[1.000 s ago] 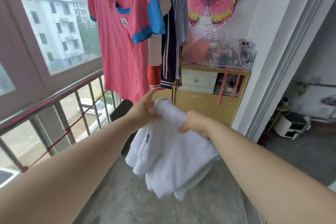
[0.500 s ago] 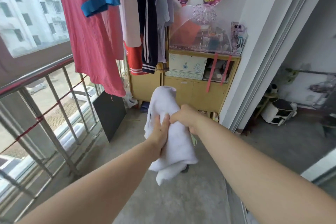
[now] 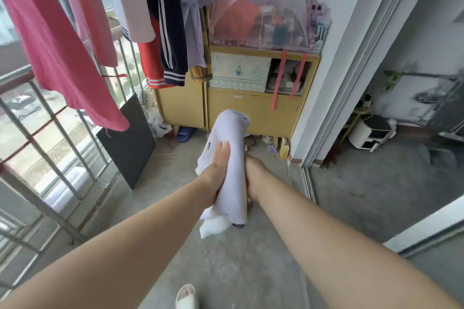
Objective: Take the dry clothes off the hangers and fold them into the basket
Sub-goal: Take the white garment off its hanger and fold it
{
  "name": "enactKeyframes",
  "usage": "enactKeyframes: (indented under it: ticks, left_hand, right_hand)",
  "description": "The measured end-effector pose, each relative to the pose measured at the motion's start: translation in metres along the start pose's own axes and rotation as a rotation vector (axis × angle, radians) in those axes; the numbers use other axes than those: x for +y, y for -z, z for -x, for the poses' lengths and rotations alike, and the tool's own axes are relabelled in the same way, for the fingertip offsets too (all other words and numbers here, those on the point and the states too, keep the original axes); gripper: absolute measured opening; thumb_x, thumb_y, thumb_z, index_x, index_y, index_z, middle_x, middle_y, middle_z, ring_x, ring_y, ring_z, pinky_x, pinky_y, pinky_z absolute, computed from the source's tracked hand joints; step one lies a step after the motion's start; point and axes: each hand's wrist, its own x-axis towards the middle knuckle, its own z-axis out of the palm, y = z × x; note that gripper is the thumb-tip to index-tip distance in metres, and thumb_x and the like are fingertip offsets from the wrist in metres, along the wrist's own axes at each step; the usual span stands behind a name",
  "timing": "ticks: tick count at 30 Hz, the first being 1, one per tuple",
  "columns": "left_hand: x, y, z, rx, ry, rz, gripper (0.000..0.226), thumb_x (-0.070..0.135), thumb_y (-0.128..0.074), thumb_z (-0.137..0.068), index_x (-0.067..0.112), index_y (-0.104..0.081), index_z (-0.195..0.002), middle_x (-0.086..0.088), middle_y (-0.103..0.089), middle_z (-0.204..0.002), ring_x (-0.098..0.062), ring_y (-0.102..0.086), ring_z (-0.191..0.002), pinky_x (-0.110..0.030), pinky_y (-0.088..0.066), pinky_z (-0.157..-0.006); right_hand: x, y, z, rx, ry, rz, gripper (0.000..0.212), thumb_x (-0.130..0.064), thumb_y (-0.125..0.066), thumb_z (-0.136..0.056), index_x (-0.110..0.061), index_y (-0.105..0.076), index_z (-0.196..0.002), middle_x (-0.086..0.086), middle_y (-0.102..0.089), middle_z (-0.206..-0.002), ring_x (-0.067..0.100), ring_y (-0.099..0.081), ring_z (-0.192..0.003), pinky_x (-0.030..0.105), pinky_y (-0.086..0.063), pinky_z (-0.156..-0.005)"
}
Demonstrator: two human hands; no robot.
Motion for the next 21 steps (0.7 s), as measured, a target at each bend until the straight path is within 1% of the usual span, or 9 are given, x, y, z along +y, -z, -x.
enactKeyframes:
  ticks: [2,3,5,7,10,14,16,19,21]
  left_hand:
    - [-0.001,-0.002,-0.023,-0.061,-0.021,-0.178,0.061,0.074,-0.044,-0.079,0.038,-0.045,-0.127,0.010,-0.053,-0.117,-0.018,-0.054,-0.110,-0.041,-0.043,-0.103]
    - [-0.001,0.002,-0.038,-0.116,0.021,-0.191,0.069,0.078,-0.038,-0.079,0.040,-0.037,-0.136,0.008,-0.049,-0.129,-0.019,-0.050,-0.119,-0.041,-0.037,-0.108]
    - [0.001,0.003,-0.074,-0.188,0.053,-0.252,0.085,0.087,-0.033,-0.071,0.046,-0.025,-0.144,0.005,-0.044,-0.138,-0.021,-0.045,-0.127,-0.039,-0.032,-0.112]
    - [0.005,0.003,-0.120,-0.226,-0.010,-0.268,0.076,0.077,-0.036,-0.081,0.043,-0.023,-0.147,0.005,-0.045,-0.141,-0.020,-0.045,-0.129,-0.039,-0.032,-0.113]
    - [0.023,0.006,-0.177,-0.202,0.076,-0.199,0.054,0.064,-0.047,-0.084,0.038,-0.050,-0.132,-0.003,-0.063,-0.124,-0.022,-0.060,-0.113,-0.040,-0.042,-0.105]
    - [0.043,0.009,-0.258,-0.219,0.146,-0.198,0.029,0.056,-0.057,-0.083,0.050,-0.061,-0.111,0.001,-0.066,-0.116,-0.022,-0.062,-0.109,-0.039,-0.045,-0.102]
    - [0.025,0.013,-0.310,-0.204,0.140,-0.347,0.049,0.069,-0.053,-0.071,0.042,-0.062,-0.110,-0.004,-0.063,-0.121,-0.026,-0.059,-0.111,-0.043,-0.043,-0.103]
    - [0.020,0.016,-0.340,0.073,0.172,-0.574,0.071,0.064,-0.058,-0.073,0.023,-0.050,-0.131,-0.010,-0.055,-0.130,-0.032,-0.052,-0.119,-0.039,-0.043,-0.099]
    - [0.017,0.016,-0.351,0.228,0.349,-0.458,0.088,0.063,-0.067,-0.067,0.018,-0.039,-0.138,-0.010,-0.046,-0.136,-0.033,-0.046,-0.123,-0.038,-0.042,-0.094]
  right_hand:
    - [-0.008,0.004,-0.022,-0.104,-0.040,-0.102,0.083,-0.078,-0.059,-0.069,-0.011,-0.066,-0.117,0.014,-0.070,-0.113,0.027,-0.067,-0.102,0.042,-0.048,-0.100]
    - [-0.013,0.008,-0.039,-0.145,-0.032,-0.104,0.094,-0.080,-0.063,-0.059,-0.011,-0.063,-0.123,0.015,-0.069,-0.116,0.028,-0.066,-0.108,0.043,-0.046,-0.102]
    - [-0.020,0.012,-0.068,-0.134,-0.011,-0.060,0.078,-0.059,-0.073,-0.067,-0.004,-0.063,-0.122,0.018,-0.070,-0.112,0.028,-0.067,-0.106,0.040,-0.051,-0.095]
    - [-0.025,0.012,-0.105,-0.079,0.015,-0.063,0.038,-0.022,-0.073,-0.083,0.002,-0.066,-0.112,0.017,-0.073,-0.095,0.029,-0.069,-0.089,0.036,-0.056,-0.081]
    - [-0.042,0.011,-0.159,0.019,0.007,-0.087,0.007,0.002,-0.061,-0.087,0.000,-0.066,-0.092,0.013,-0.071,-0.071,0.027,-0.067,-0.070,0.038,-0.053,-0.075]
    - [-0.074,0.023,-0.224,0.112,-0.014,-0.132,0.028,0.013,-0.048,-0.087,0.010,-0.060,-0.112,0.021,-0.067,-0.085,0.032,-0.064,-0.075,0.040,-0.051,-0.078]
    - [-0.085,0.030,-0.250,0.173,-0.006,-0.212,0.032,0.015,-0.047,-0.086,0.011,-0.056,-0.117,0.021,-0.065,-0.089,0.032,-0.063,-0.076,0.040,-0.051,-0.078]
    - [-0.089,0.042,-0.289,0.226,-0.013,-0.334,0.036,0.013,-0.050,-0.086,0.011,-0.054,-0.122,0.021,-0.065,-0.095,0.031,-0.064,-0.077,0.040,-0.052,-0.077]
    - [-0.087,0.052,-0.320,0.253,-0.037,-0.374,0.039,0.011,-0.052,-0.086,0.008,-0.054,-0.125,0.020,-0.066,-0.102,0.030,-0.064,-0.081,0.039,-0.053,-0.075]
